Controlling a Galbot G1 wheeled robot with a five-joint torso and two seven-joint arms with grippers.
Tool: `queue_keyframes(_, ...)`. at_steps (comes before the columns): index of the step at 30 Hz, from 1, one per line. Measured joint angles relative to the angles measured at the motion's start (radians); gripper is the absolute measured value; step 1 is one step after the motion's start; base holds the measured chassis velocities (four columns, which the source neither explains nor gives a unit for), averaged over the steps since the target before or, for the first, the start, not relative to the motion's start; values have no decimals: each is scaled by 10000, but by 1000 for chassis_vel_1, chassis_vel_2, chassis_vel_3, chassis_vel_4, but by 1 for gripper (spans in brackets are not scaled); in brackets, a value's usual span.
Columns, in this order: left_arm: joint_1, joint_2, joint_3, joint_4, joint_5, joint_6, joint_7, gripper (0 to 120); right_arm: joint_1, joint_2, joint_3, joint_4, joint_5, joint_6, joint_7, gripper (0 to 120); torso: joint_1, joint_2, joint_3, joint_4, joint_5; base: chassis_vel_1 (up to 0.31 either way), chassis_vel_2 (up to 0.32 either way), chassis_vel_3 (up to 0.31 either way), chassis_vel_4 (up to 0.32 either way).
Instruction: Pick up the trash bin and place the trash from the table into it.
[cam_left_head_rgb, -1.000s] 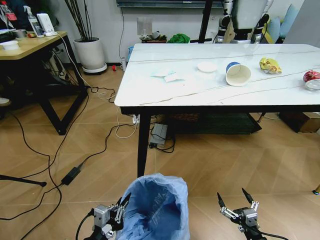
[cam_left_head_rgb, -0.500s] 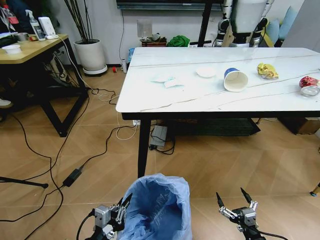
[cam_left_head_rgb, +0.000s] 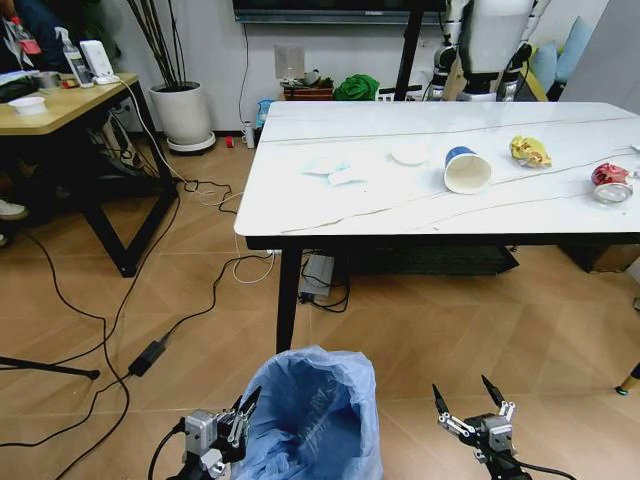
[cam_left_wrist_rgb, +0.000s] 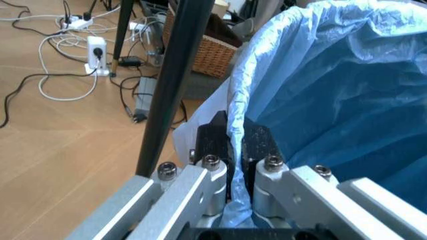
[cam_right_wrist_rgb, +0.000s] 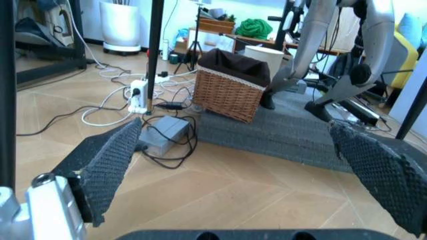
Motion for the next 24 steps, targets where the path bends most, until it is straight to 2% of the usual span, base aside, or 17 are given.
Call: queue_keyframes(24, -19, -137, 88, 42, 20, 57, -98, 0, -25, 0, 33, -14, 100, 53, 9, 100, 330, 858, 527, 0, -1, 0, 0, 0, 0)
